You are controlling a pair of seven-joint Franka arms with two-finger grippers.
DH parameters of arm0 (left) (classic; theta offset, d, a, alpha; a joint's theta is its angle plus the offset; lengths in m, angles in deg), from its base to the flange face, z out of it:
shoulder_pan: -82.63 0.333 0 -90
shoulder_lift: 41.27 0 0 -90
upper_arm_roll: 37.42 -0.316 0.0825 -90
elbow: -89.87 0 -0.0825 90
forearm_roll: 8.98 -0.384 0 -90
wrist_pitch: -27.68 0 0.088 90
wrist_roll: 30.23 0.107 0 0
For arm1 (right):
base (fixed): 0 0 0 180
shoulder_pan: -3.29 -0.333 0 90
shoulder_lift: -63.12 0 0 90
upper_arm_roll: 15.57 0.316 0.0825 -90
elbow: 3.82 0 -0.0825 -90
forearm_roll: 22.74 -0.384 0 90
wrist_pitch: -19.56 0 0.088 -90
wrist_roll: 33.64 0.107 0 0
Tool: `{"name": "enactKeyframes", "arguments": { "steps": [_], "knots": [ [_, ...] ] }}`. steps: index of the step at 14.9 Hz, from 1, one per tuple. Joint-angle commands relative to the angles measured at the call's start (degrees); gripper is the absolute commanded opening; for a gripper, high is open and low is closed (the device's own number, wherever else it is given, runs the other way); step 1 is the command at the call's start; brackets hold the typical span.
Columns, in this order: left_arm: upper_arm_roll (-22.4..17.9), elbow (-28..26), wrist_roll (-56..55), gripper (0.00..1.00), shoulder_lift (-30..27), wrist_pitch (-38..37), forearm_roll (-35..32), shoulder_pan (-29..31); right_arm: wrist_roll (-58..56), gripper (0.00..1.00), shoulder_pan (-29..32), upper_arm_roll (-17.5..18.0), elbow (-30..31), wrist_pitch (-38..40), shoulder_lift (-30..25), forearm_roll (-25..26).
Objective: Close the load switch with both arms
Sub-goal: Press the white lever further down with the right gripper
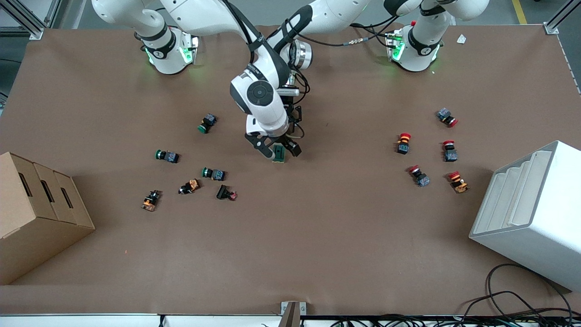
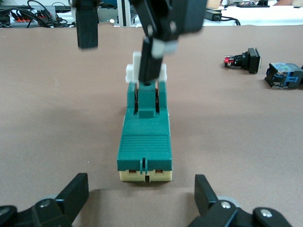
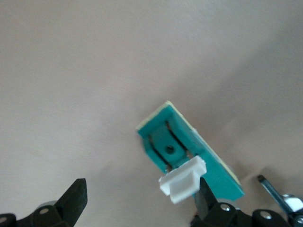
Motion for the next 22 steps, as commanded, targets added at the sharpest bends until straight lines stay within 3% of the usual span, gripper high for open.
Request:
{"name": "enactKeyframes", "arguments": {
  "steps": [1,22],
  "knots": [
    [-0.4,1.01,-2.26,0.99,1.2,-0.35,-1.23,-0.18,-0.47,1.0,0.73,0.27,-1.58,-0.36,1.01,-0.18],
    [-0.49,1.01,-2.27,0.99,1.11,-0.35,-1.23,0.0,-4.95,1.0,4.69,0.27,-7.02,-0.8,6.28,-0.09]
  ]
}}
